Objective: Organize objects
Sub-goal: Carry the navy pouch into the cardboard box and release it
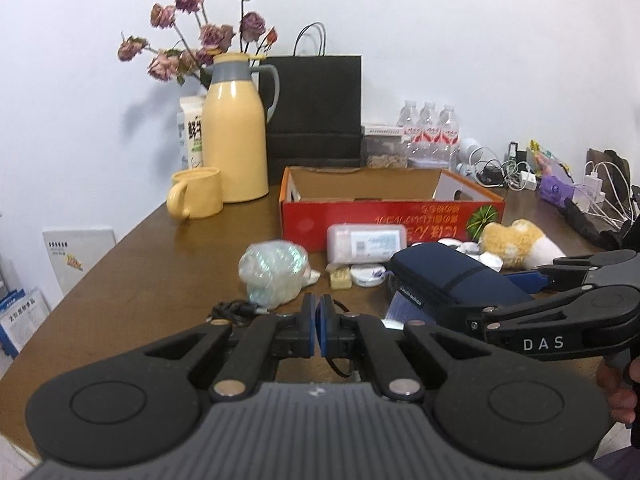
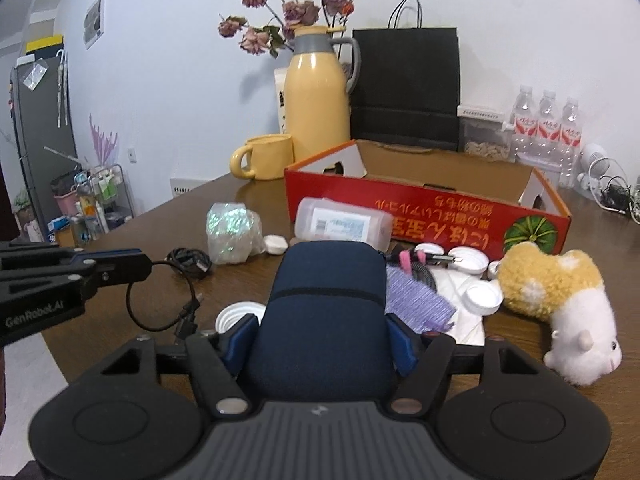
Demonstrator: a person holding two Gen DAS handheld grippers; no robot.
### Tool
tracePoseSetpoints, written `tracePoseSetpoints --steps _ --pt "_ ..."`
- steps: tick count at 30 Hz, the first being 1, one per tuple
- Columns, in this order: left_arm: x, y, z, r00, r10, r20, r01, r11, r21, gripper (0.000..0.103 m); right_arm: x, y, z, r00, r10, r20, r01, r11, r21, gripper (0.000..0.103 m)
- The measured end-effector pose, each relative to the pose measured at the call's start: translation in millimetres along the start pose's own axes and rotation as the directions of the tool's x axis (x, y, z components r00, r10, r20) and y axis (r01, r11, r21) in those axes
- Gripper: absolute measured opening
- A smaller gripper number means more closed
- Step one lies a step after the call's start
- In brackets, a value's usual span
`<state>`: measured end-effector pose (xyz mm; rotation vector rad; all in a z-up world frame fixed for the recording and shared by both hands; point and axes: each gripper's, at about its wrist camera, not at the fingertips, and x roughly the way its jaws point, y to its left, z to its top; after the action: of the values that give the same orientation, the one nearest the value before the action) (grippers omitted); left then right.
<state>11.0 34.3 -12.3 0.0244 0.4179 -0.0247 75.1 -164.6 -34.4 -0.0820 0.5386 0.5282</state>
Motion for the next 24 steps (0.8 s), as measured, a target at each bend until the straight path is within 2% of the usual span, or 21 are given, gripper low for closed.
tracePoseSetpoints --steps 5,11,19,24 --pt "1 -8 13 0.999 -0.021 0.042 0.020 0.999 0.029 0.003 -4 -7 6 0.999 -0.023 0.030 0.023 1.000 0.006 0.067" --pt "13 -20 47 0.990 -0.055 0.129 0.050 0.998 0.045 0.003 -3 -25 25 0.994 -0.069 0.084 0.067 0.998 0.018 0.067" --pt "57 -35 98 0.971 -0.087 0.223 0.091 0.996 -0.008 0.003 17 -60 66 0.978 -0.135 0.160 0.128 0.990 0.050 0.067" --pt "98 -43 126 0.965 -0.099 0.242 0.111 0.993 -0.039 0.003 38 -85 93 0.963 -0.179 0.199 0.167 0.983 0.075 0.067"
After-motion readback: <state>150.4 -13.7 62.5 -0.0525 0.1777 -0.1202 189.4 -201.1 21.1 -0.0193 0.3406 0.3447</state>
